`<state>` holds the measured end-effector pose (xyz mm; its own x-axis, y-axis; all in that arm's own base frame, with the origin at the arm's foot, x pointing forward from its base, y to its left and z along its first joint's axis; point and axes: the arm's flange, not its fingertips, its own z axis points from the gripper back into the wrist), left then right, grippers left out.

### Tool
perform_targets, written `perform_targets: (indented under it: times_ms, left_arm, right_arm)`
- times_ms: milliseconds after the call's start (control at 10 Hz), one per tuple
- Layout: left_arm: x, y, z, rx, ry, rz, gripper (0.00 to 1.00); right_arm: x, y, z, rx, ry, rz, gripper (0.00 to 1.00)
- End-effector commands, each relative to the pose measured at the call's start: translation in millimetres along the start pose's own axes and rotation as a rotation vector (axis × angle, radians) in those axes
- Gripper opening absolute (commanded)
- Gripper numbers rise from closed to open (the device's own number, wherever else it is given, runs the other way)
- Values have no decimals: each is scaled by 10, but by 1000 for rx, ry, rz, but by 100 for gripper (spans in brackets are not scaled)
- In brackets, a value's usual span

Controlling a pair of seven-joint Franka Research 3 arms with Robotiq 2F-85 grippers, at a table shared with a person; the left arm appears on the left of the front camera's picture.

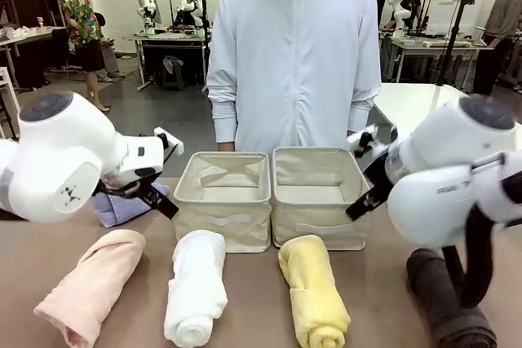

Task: Sort the towels based on their folding style.
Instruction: Pick up one triangle-folded towel and place it in the left Fabric basket.

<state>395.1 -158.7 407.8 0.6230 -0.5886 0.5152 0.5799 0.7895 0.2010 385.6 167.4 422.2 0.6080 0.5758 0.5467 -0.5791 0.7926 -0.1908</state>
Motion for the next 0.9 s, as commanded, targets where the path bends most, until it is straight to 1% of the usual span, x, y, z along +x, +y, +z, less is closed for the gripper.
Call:
perform_targets:
  times_ms: [0, 100, 300, 400, 500, 600, 800]
  left_arm:
    - [99, -208, 1091, 84, 5, -143, 100]
    - [239, -220, 1467, 100, 19, -174, 100]
    - [550, -222, 2138, 132, 20, -149, 100]
    - [585, -214, 2325, 140, 5, -137, 100]
    - [547, -174, 2363, 146, -50, -91, 100]
    - [445, -266, 2348, 141, -4, -142, 100]
    - [445, -266, 2348, 141, -4, -142, 100]
  right_arm:
    - [412, -2, 1173, -118, 11, -29, 100]
    - [597, -48, 1565, -156, 30, -58, 100]
    - [906, 51, 2238, -226, 40, -72, 100]
    - [964, 128, 2349, -242, 42, -66, 100]
    - [936, 178, 2304, -263, 49, -10, 100]
    - [803, 80, 2547, -215, 0, -61, 100]
    - [803, 80, 2547, -215, 0, -61, 100]
